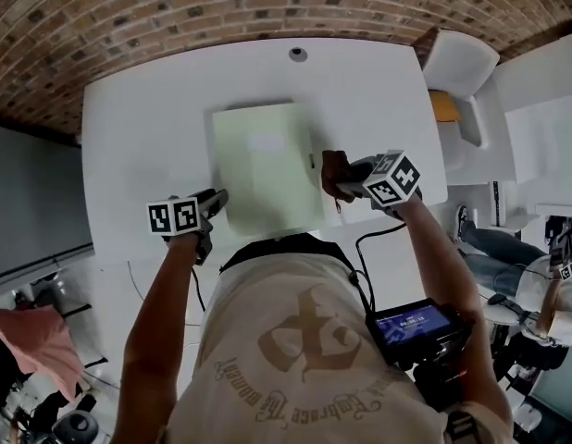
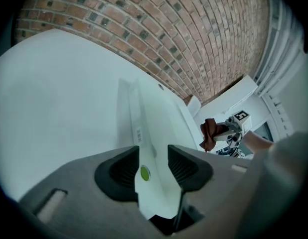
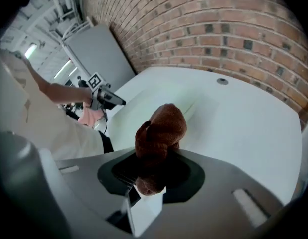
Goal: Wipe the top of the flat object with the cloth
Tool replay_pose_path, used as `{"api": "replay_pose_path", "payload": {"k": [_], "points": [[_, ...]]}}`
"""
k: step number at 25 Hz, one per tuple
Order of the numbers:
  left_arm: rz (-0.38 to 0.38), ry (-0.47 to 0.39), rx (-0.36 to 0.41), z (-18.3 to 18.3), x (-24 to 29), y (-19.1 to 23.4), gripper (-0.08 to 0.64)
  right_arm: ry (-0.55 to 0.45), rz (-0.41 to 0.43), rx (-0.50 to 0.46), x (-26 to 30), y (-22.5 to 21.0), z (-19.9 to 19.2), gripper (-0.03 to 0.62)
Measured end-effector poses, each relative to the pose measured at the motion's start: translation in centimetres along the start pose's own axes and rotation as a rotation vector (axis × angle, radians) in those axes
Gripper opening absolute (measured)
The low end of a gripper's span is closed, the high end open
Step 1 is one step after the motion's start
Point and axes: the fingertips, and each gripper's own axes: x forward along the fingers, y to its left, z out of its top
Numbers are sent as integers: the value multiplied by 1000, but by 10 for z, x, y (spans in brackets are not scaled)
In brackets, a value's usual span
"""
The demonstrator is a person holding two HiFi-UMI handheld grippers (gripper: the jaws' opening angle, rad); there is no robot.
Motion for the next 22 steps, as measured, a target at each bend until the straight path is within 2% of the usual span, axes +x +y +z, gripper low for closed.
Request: {"api": "replay_pose_path", "payload": {"k": [4, 8, 12, 15, 19, 22], "points": [[34, 49, -16, 8, 13, 0, 208, -163, -34, 148, -5, -50, 26, 118], [69, 107, -29, 11, 22, -3, 233, -265, -67, 251, 5, -100, 53, 118], [104, 200, -25, 6, 31, -7, 255, -326, -90, 323, 16, -147, 83, 118], [139, 248, -37, 1, 30, -2, 256, -362, -83, 366, 30, -166, 102, 118], [151, 266, -57, 3, 38, 1, 256, -390, -59, 416, 43, -191, 121, 118], [161, 274, -70, 3, 40, 2, 253, -389, -18, 443, 57, -193, 126, 117]]}}
